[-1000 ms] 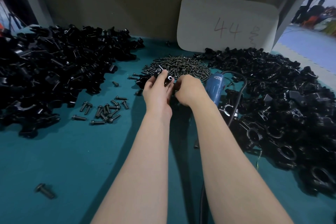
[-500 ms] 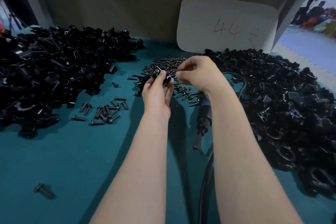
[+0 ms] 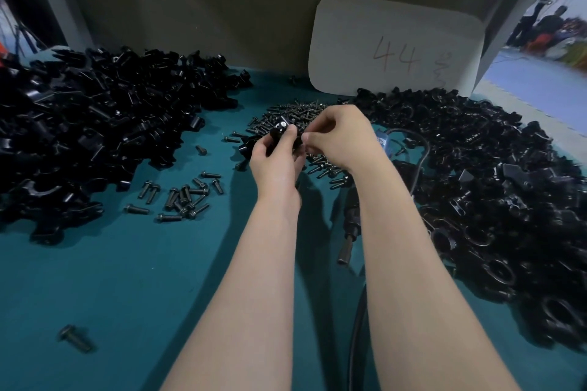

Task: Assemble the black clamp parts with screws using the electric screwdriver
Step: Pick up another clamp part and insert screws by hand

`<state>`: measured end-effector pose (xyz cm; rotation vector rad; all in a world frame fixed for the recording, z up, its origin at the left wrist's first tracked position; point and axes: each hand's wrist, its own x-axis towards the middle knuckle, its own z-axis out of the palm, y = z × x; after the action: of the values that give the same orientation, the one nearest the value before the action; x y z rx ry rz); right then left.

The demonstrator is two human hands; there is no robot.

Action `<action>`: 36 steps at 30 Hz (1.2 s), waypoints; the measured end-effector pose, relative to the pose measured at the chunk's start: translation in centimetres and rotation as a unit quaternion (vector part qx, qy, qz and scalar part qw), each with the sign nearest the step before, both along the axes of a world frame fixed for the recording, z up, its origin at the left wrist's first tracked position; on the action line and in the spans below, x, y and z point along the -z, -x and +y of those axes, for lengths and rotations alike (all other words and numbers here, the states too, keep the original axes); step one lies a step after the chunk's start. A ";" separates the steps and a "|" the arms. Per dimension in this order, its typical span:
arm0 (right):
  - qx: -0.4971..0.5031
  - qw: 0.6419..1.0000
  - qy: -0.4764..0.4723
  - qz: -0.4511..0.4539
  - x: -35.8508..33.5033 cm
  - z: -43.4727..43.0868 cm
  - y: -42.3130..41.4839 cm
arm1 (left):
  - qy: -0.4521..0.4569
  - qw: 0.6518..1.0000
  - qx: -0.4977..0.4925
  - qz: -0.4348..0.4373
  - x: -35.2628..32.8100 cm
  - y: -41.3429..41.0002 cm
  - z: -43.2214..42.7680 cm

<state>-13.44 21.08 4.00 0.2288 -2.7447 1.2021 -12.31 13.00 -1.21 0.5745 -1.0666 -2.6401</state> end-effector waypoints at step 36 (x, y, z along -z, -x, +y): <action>0.036 0.997 -0.061 -0.029 1.9 -2.3 0.1 | 0.210 0.972 -0.095 0.042 0.4 0.1 0.1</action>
<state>-13.53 18.75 2.09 0.1081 -2.8524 1.0400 -12.42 13.14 -1.65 0.4429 -1.4110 -2.1645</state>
